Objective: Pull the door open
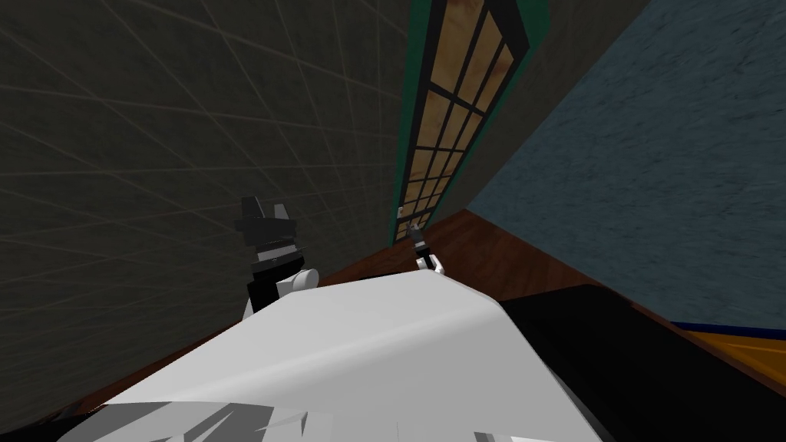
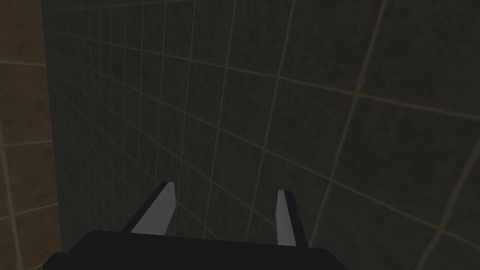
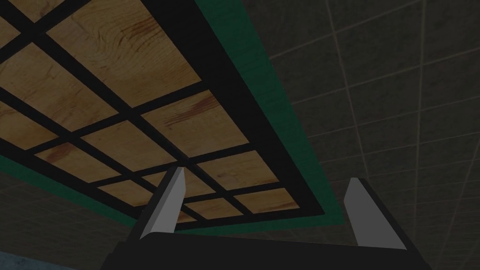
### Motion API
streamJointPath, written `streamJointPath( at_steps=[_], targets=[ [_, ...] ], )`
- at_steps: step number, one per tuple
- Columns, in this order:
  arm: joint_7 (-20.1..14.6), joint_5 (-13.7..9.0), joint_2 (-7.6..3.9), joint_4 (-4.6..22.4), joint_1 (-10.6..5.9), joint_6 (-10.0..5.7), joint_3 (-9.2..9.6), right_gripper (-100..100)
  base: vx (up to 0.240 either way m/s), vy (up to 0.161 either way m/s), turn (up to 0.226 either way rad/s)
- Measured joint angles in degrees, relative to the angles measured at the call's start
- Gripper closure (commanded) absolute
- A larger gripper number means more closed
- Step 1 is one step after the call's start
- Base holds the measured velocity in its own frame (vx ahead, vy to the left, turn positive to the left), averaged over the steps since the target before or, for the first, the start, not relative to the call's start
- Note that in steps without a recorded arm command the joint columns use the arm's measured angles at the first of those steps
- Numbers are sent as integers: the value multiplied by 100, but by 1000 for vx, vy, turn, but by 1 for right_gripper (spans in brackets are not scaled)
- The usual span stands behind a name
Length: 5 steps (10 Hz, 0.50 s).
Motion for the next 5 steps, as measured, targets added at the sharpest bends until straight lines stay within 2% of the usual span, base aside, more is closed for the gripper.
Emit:
streamJointPath(
  at_steps=[3, 5],
  targets=[
    [318, 105, -62, 577, -219, -174, -11, -100, 81, -55, 34],
    [429, 147, -93, 783, -247, -230, -8, -100, 55, -29, 19]
  ],
)
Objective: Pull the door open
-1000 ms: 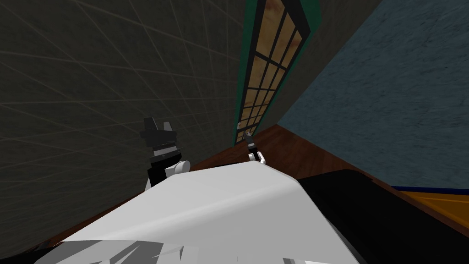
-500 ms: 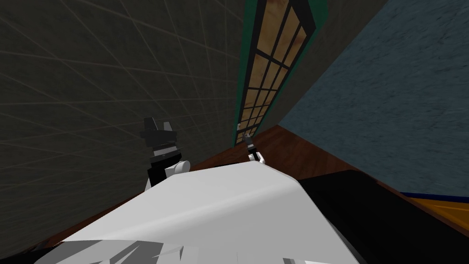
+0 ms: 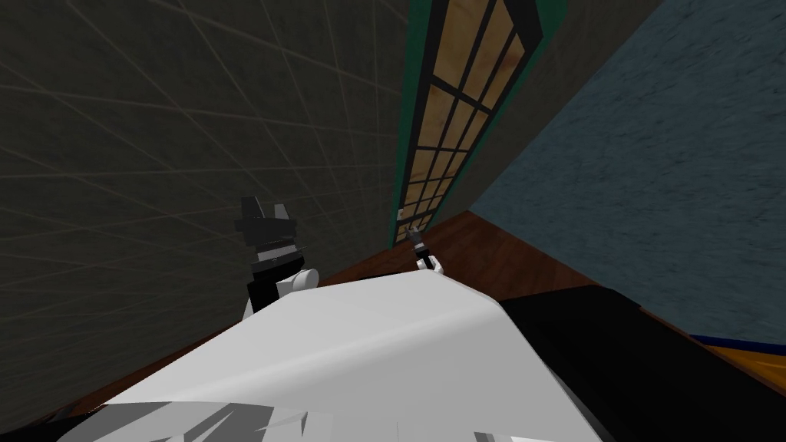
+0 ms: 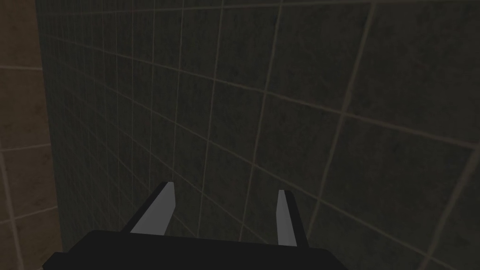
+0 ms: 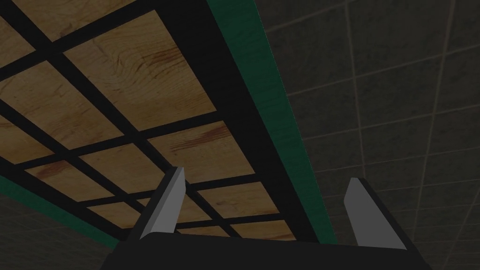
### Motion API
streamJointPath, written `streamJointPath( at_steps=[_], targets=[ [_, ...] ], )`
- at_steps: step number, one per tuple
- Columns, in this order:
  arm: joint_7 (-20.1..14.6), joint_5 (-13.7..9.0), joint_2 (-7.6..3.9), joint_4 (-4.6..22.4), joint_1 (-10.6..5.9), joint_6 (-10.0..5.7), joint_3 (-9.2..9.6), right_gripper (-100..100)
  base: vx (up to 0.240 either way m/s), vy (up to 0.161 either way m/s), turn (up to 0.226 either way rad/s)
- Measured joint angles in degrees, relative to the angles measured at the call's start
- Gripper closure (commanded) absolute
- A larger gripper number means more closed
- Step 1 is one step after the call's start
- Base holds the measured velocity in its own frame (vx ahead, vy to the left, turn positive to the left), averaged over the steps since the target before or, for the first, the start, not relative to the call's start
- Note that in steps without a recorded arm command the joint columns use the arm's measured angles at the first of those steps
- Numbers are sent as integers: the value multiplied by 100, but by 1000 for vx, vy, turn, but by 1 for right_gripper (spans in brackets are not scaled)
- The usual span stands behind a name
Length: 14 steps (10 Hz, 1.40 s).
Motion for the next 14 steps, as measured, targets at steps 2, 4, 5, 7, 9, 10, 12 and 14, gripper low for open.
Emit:
streamJointPath(
  at_steps=[2, 4, 5, 7, 9, 10, 12, 14],
  targets=[
    [121, 31, -12, 265, -71, -107, -10, -100, 57, -38, 31],
    [256, 77, -35, 497, -139, -182, -12, -100, 53, -37, 21],
    [324, 98, -46, 647, -189, -234, -16, -100, 66, -49, 41],
    [494, 156, -93, 962, -266, -359, -23, -100, 74, -54, 25],
    [614, 189, -104, 1207, -349, -437, -31, -100, 58, -29, 29],
    [696, 211, -127, 1416, -423, -510, -41, -100, 87, -48, 32],
    [858, 273, -160, 1691, -502, -593, -40, -100, 92, -51, 36],
    [1040, 323, -180, 2038, -597, -730, -51, -100, 77, -52, 27]
  ],
)
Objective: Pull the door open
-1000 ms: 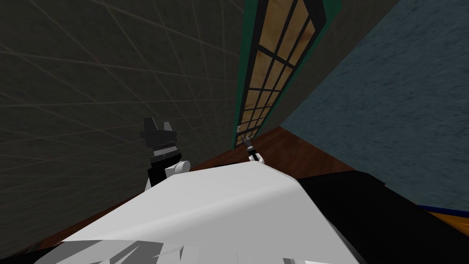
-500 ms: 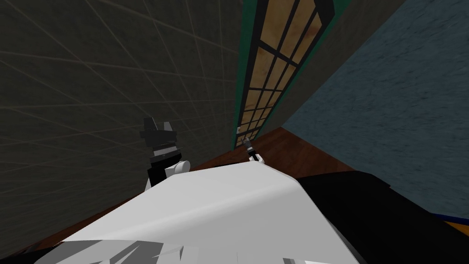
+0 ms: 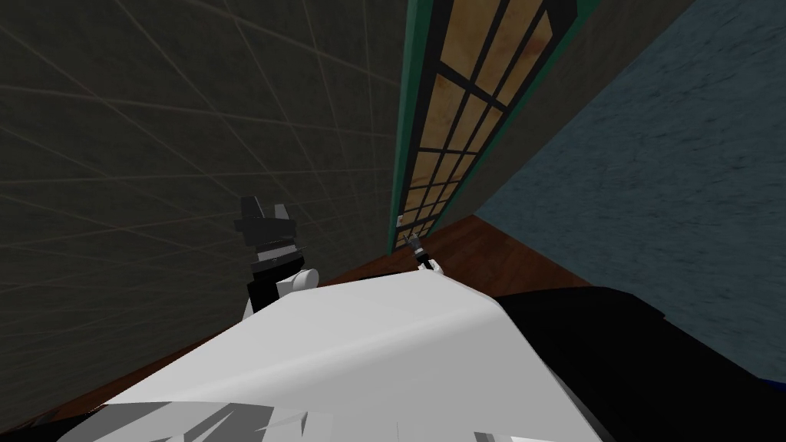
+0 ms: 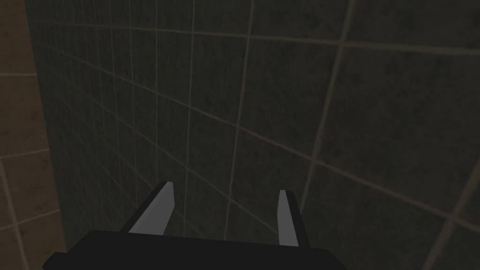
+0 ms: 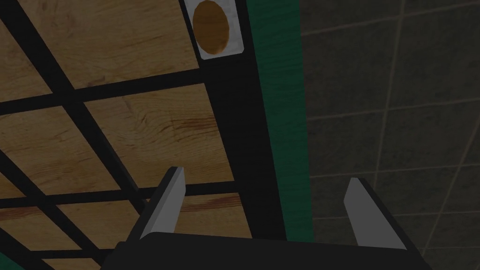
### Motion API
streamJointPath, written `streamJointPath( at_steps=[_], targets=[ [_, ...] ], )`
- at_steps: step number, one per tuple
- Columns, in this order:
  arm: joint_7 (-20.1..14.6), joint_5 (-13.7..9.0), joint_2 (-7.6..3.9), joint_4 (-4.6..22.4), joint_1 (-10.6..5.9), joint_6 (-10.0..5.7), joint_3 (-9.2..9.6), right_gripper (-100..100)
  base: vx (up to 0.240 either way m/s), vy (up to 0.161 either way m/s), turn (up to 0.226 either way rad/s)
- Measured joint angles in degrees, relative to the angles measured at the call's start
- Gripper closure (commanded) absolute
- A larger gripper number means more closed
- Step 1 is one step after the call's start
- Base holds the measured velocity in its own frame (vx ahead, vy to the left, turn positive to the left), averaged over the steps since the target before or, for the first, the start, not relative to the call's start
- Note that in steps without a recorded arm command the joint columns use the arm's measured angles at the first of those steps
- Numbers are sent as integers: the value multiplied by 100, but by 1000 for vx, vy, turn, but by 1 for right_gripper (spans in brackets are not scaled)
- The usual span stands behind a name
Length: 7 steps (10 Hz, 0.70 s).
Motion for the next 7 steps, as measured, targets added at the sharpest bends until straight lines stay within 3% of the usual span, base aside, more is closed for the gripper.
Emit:
streamJointPath(
  at_steps=[7],
  targets=[
    [472, 159, -100, 925, -292, -301, -18, -100, 68, -44, 26]
  ],
)
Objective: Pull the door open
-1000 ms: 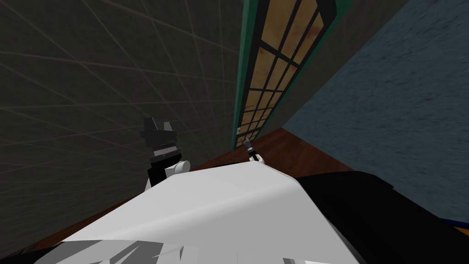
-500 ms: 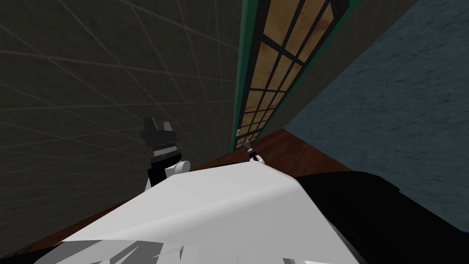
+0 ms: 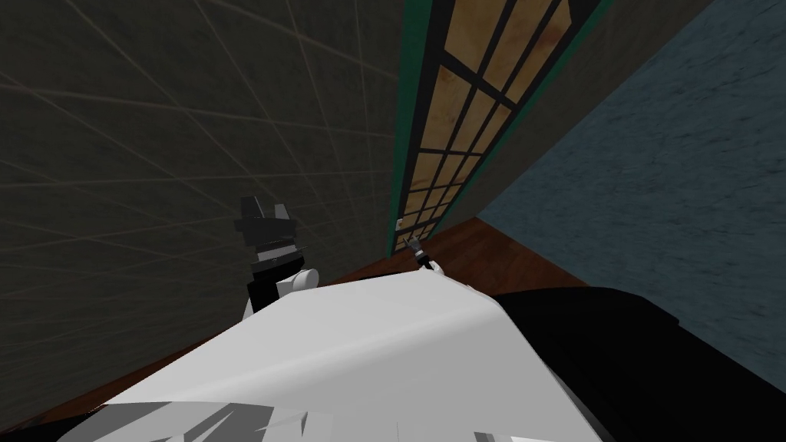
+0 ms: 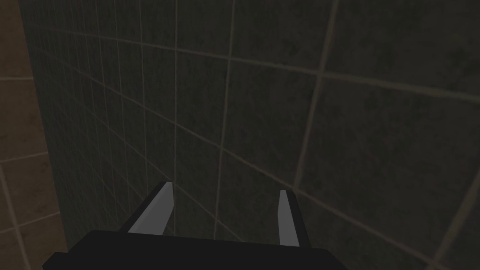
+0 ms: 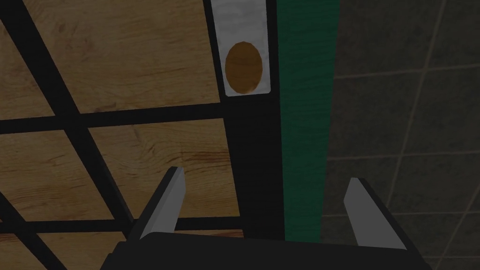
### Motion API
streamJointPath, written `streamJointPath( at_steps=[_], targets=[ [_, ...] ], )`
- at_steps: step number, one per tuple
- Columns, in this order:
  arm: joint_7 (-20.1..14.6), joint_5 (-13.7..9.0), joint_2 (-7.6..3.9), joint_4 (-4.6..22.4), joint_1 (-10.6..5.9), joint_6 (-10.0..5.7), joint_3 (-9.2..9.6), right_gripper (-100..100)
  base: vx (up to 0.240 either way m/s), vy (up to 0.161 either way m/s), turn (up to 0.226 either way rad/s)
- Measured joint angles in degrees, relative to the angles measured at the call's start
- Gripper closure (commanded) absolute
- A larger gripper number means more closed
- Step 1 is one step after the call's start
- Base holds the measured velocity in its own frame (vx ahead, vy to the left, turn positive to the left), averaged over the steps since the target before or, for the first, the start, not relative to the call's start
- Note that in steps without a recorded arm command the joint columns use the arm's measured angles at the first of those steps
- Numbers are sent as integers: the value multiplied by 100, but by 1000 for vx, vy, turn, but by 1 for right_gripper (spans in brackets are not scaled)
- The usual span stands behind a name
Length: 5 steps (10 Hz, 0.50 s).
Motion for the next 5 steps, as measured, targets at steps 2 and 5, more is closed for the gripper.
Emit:
streamJointPath(
  at_steps=[2, 5],
  targets=[
    [131, 39, -16, 258, -90, -83, -7, -100, 76, -38, 19],
    [217, 4, -65, 528, -163, -195, -64, -100, 86, 57, 152]
  ],
)
